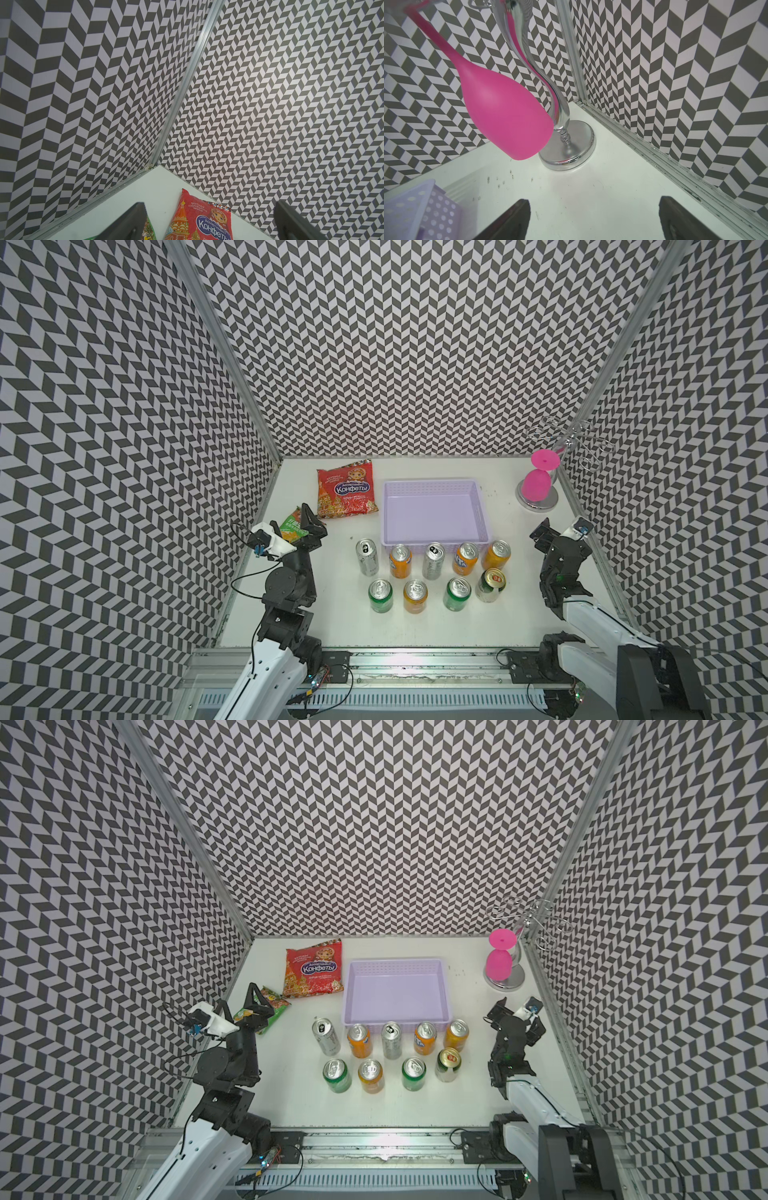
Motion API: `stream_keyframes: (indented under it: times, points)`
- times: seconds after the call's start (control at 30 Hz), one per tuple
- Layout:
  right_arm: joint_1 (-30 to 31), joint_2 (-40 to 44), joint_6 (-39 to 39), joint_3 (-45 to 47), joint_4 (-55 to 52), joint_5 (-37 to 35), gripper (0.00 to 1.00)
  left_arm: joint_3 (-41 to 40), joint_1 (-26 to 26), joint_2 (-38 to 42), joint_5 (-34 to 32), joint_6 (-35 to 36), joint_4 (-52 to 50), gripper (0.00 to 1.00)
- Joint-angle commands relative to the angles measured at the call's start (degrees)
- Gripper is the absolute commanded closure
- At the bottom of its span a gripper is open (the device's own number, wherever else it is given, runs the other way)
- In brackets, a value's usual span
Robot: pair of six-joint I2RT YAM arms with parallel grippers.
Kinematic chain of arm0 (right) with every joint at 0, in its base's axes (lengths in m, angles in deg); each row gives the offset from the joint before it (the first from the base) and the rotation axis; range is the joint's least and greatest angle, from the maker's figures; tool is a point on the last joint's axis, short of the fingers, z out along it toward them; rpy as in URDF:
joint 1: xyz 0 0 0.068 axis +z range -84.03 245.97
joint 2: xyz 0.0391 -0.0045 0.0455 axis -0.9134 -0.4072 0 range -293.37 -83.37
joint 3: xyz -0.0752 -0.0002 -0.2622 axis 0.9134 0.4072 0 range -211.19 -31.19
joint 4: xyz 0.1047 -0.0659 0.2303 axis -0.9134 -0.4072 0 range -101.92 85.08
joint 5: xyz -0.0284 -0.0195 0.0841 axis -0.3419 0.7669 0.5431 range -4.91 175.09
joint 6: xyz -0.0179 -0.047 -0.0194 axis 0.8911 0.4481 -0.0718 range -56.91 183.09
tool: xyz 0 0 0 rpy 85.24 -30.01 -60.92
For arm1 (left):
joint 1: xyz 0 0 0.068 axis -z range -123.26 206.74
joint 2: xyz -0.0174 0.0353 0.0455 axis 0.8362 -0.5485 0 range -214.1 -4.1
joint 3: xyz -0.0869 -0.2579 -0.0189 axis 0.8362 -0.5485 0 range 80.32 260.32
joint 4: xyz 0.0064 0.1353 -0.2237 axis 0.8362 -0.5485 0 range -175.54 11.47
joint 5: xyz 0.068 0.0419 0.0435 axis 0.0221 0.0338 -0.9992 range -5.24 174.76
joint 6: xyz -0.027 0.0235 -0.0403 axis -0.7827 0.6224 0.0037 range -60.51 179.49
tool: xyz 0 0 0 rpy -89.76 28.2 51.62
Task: Take out the drinks from the basket
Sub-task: Reset both arms
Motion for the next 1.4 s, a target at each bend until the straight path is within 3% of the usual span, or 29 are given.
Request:
stream_keyframes:
  times: [0.0,0.2,0.47,0.63,0.8,1.03,1.37]
  points:
    - [-0.3,-4.4,0.5,-0.4,12.4,2.1,0.01,-1.4,-0.7,-2.4,1.5,-0.2,3.6,0.01]
    - [-0.3,-15.8,4.9,2.7,30.0,9.4,0.00,-4.9,-2.4,-9.6,-1.7,4.6,12.1,0.01]
    - [0.0,-20.5,11.0,3.5,37.1,21.9,0.00,-7.2,-8.2,-20.1,-2.7,11.1,22.5,0.01]
    - [0.3,-27.5,12.2,6.3,51.6,22.8,0.00,-9.1,-12.9,-23.4,0.5,10.9,26.4,0.01]
    - [0.9,-24.7,12.4,2.0,38.8,21.8,0.00,-9.6,-17.2,-27.1,8.4,10.1,27.8,0.01]
    - [1.8,-25.6,12.8,1.8,39.7,20.1,0.00,-11.1,-19.0,-38.0,12.4,13.8,39.4,0.01]
    - [1.9,-25.6,12.9,1.8,39.4,19.9,0.00,-9.4,-19.3,-42.2,21.8,17.6,38.5,0.01]
